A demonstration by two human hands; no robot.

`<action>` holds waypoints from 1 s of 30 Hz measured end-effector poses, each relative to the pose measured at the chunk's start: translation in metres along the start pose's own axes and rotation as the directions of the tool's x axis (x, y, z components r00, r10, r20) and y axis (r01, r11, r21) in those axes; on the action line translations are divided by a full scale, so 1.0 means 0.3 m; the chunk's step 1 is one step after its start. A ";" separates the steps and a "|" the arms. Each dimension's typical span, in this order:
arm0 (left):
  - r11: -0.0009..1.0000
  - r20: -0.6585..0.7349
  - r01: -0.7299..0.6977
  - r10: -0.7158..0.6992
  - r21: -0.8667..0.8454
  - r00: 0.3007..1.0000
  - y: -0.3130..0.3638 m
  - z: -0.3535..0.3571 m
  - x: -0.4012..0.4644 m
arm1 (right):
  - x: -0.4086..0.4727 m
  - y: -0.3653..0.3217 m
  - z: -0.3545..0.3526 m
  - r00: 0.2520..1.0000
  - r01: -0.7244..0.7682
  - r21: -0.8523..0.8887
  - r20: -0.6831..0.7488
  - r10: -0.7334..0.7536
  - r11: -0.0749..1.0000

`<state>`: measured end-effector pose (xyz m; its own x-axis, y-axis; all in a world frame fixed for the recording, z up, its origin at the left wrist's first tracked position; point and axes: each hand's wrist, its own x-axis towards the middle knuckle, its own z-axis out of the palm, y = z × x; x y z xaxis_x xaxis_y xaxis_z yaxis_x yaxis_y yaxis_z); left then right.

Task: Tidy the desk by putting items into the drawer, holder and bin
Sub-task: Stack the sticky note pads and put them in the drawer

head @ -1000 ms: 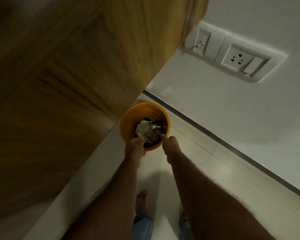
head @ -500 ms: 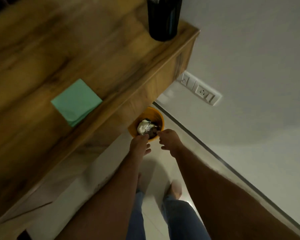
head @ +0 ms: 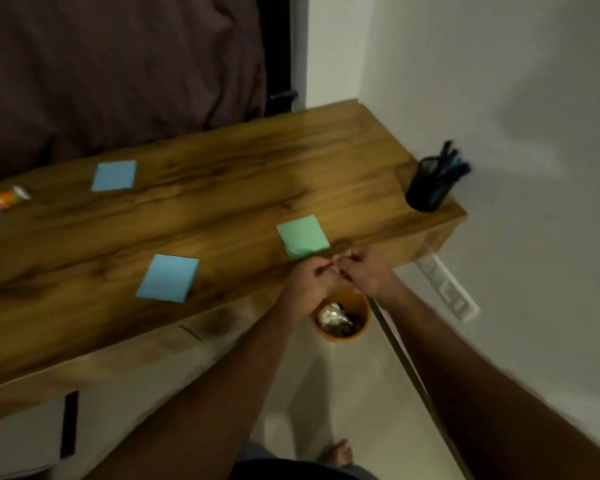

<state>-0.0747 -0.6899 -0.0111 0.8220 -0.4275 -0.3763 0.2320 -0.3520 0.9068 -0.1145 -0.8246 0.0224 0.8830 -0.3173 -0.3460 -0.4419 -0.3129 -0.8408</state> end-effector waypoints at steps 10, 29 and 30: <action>0.987 -0.353 -0.076 0.122 0.141 0.927 0.035 -0.806 -0.181 | 0.113 -0.527 0.473 0.971 0.225 -0.063 0.103 -0.217 0.972; 0.983 -0.774 0.180 -0.142 -0.037 0.617 -0.350 -1.567 -0.610 | 0.083 -0.841 1.371 0.746 0.605 -0.284 0.529 -0.404 0.744; 0.979 -0.779 0.197 -0.163 -0.051 0.606 -0.366 -1.578 -0.615 | 0.088 -0.847 1.393 0.735 0.616 -0.284 0.542 -0.407 0.735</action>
<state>-0.0056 -0.1781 0.0488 0.8652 0.4468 -0.2276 0.4160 -0.3863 0.8232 0.0872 -0.3793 0.0528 0.9150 0.3791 -0.1381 0.1738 -0.6793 -0.7129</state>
